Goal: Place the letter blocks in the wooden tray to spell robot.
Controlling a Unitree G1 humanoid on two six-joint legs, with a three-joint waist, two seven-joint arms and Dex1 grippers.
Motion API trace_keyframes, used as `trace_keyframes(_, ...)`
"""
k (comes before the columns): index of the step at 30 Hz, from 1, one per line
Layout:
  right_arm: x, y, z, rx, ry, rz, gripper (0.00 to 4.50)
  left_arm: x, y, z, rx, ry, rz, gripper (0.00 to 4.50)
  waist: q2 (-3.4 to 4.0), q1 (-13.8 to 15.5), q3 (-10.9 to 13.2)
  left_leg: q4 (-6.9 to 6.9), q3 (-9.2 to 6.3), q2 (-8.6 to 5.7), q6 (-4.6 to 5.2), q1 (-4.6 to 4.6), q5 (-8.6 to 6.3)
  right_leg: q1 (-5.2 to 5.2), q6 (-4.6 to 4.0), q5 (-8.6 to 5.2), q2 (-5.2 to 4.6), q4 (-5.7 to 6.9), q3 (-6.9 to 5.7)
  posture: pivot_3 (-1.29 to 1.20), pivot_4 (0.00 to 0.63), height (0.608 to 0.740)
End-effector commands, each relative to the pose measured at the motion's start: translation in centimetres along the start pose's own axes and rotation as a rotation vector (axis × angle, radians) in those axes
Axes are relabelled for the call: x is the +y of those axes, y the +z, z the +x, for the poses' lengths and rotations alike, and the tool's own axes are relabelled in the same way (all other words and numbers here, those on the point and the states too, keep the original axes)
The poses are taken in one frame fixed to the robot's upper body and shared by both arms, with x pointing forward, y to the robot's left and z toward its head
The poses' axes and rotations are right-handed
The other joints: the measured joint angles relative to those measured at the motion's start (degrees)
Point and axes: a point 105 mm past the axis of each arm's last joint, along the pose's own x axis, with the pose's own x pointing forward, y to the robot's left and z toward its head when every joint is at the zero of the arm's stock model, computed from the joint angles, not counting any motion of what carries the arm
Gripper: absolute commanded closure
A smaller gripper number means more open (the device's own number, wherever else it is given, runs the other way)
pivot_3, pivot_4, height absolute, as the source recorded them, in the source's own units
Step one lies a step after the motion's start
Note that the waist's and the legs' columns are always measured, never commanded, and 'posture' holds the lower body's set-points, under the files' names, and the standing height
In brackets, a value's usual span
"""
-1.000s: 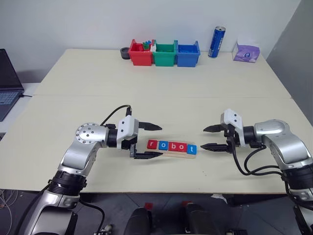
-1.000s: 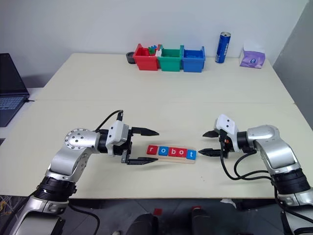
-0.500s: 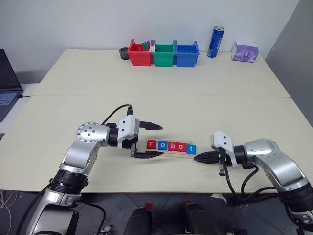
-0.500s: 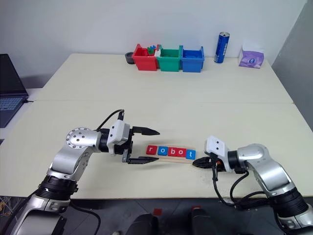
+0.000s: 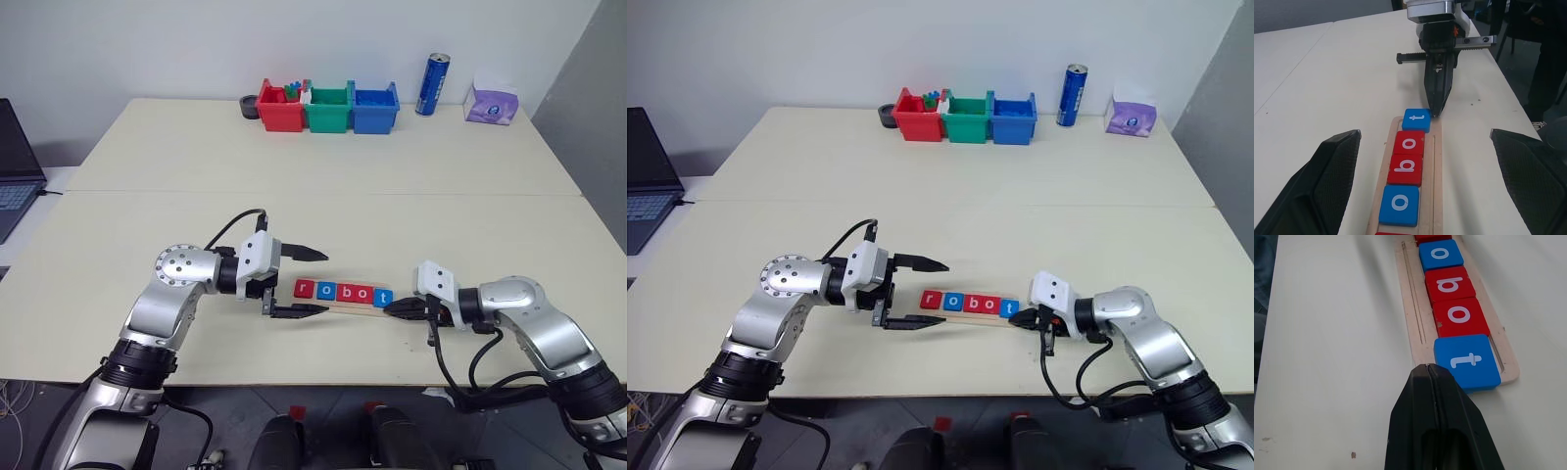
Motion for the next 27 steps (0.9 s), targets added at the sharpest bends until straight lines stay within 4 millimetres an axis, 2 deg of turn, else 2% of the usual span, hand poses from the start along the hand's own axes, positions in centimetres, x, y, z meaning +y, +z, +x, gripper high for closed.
trace_keyframes(1,-0.5,1.1,0.1,-0.025,-0.021,-0.055,4.47,0.1,0.7,0.0,-0.012,0.001,0.030,0.00,0.00,0.0,0.0,0.00,0.00,0.00,0.00,0.00,0.00,0.00,0.00,0.00,0.00,0.00,0.00,0.00,0.150,0.740)
trace_keyframes(9,-0.6,1.5,0.0,-0.046,-0.030,-0.048,4.47,0.2,0.8,0.1,-0.010,-0.002,0.033,0.00,0.00,0.0,0.0,0.01,-0.01,0.01,0.00,0.00,0.00,0.00,0.00,0.00,0.00,0.00,0.00,0.00,0.150,0.740)
trace_keyframes(17,0.5,3.1,-2.1,-0.118,0.051,0.045,4.47,0.2,0.7,0.0,-0.006,-0.007,0.031,0.00,0.00,0.0,0.0,0.02,-0.04,0.02,0.00,0.00,0.00,0.00,0.00,0.00,-0.01,0.02,0.01,0.00,0.150,0.740)
trace_keyframes(24,-2.9,1.5,-2.4,-0.051,-0.111,0.023,4.47,0.3,0.8,0.2,-0.009,-0.010,0.034,0.00,0.00,0.0,0.0,0.05,0.03,-0.02,0.00,0.01,0.00,0.04,0.00,0.00,0.02,0.01,-0.01,0.00,0.150,0.740)
trace_keyframes(27,-3.4,0.3,-1.9,-0.010,-0.135,0.006,4.47,0.3,0.8,0.2,-0.011,-0.013,0.035,0.00,0.00,0.0,0.0,0.06,0.06,-0.02,0.00,0.00,0.00,0.03,0.00,0.00,0.02,0.01,-0.02,0.00,0.150,0.740)
